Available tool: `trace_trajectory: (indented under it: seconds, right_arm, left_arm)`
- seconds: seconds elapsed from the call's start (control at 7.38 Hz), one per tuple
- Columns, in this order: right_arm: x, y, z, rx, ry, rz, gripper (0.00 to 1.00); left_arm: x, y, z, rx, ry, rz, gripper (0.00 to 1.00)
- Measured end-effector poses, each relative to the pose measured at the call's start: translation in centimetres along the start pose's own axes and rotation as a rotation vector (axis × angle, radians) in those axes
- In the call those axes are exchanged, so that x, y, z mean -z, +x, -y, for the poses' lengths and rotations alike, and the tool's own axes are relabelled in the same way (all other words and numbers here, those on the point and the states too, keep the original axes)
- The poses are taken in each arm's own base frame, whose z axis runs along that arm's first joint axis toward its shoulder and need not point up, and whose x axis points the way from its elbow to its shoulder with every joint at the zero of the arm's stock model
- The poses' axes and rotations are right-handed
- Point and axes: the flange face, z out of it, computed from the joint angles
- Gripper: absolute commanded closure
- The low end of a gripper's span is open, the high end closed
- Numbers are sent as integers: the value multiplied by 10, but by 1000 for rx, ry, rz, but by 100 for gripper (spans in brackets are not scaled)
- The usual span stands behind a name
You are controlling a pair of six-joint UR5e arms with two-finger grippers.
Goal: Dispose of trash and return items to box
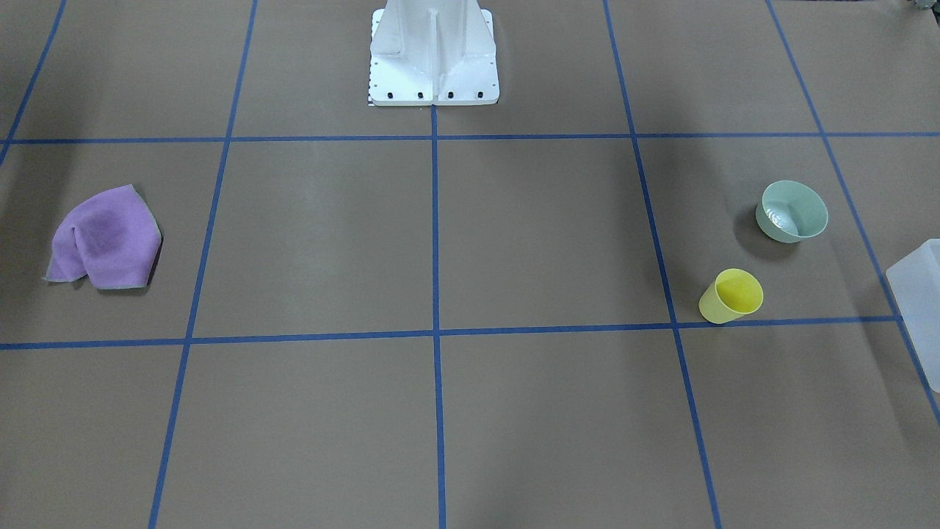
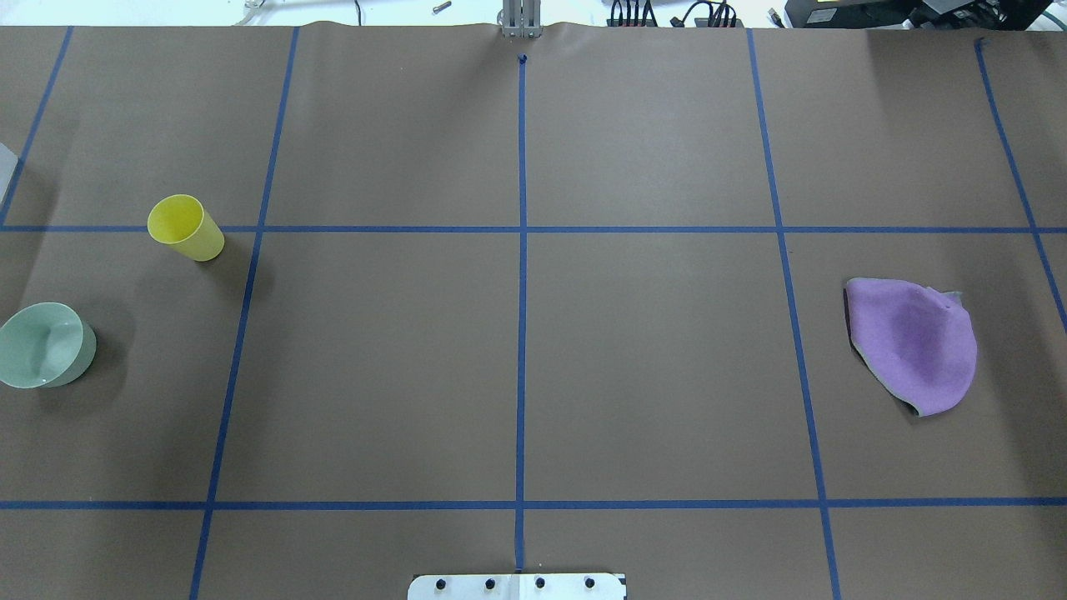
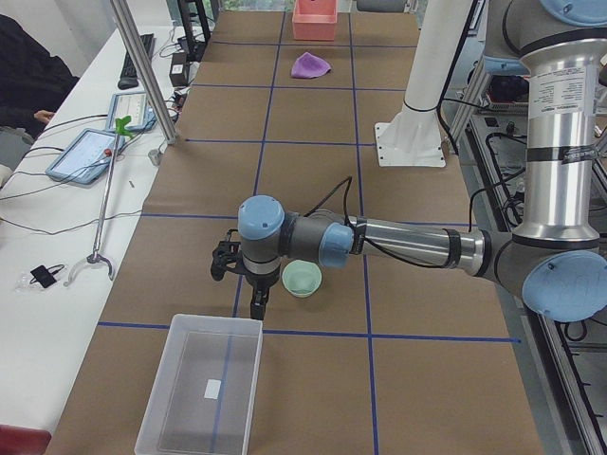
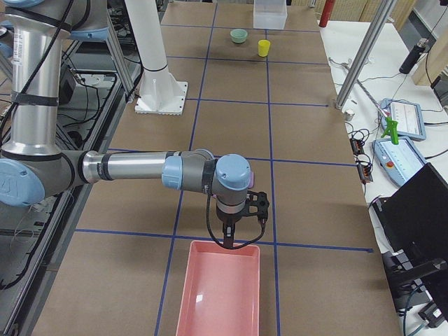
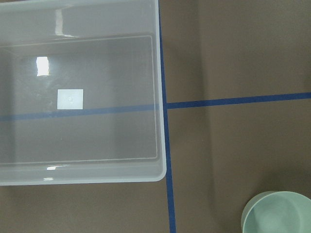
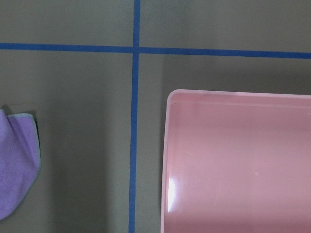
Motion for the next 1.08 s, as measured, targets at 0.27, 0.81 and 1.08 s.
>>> trace_trajectory:
  seconds: [0.27,0.81,1.08]
  right_arm:
    - [1,-1,0,1,4,1,0]
    - [3,-4,1,5,9,9,0]
    - [5,-7,2,9,16,23,0]
  left_arm:
    - [-1,-1,-2,-1,-3,-1,1]
    - [-2,-3,-3,-1,-3,2,2]
    - [-1,-1,-3,-8,3,4,2]
